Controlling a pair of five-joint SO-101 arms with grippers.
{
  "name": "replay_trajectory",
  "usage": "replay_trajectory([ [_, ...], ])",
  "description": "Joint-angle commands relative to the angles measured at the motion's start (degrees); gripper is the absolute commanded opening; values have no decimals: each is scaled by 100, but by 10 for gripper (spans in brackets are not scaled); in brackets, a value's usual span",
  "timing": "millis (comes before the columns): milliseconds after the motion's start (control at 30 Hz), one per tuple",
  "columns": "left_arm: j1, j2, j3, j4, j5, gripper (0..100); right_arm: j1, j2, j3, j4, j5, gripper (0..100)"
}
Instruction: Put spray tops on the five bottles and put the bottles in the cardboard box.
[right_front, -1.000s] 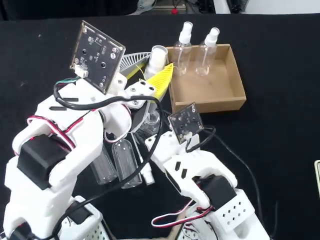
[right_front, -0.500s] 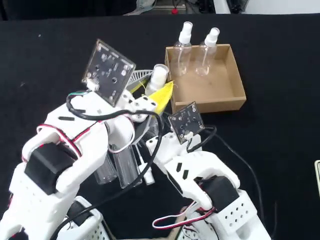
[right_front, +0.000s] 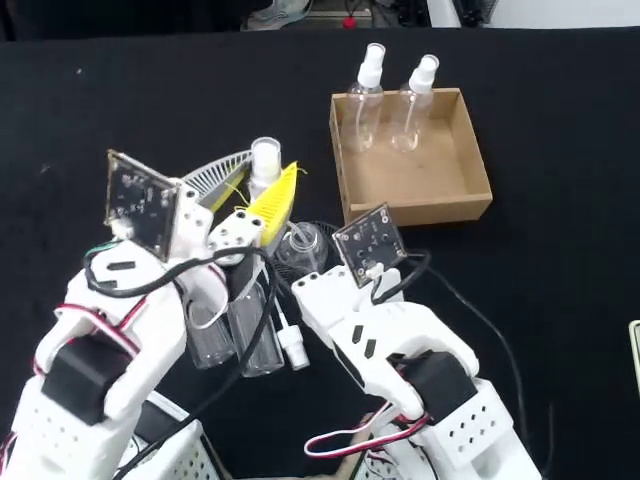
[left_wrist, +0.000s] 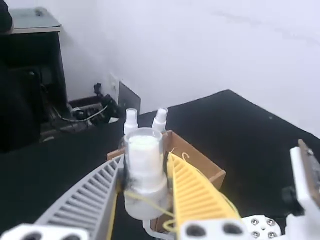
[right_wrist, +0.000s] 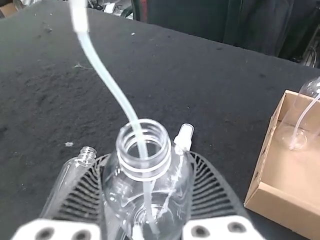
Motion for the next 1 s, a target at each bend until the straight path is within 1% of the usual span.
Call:
replay_trajectory([
  [0,101,-44,48,-97,79,59,-44,-84,-426,18,167,18],
  [133,708,-53,-145,-88,97,59,-44,-84,-426,18,176,18],
  [233,848,-26,-180,-105,123,58,-35,-84,-418,18,167,18],
  [300,848,44,-110,-105,352,61,-35,-92,-418,18,158,18],
  [400,760,62,-75,-79,475,62,-26,-127,-400,18,158,18],
  [567,725,62,330,-114,492,62,-26,-136,-391,18,149,18],
  [767,708,62,426,-105,448,62,-26,-136,-391,26,149,18],
  [867,400,62,514,-114,448,62,-26,-136,-391,35,149,18],
  [967,259,62,558,-97,448,62,-26,-136,-391,26,149,18],
])
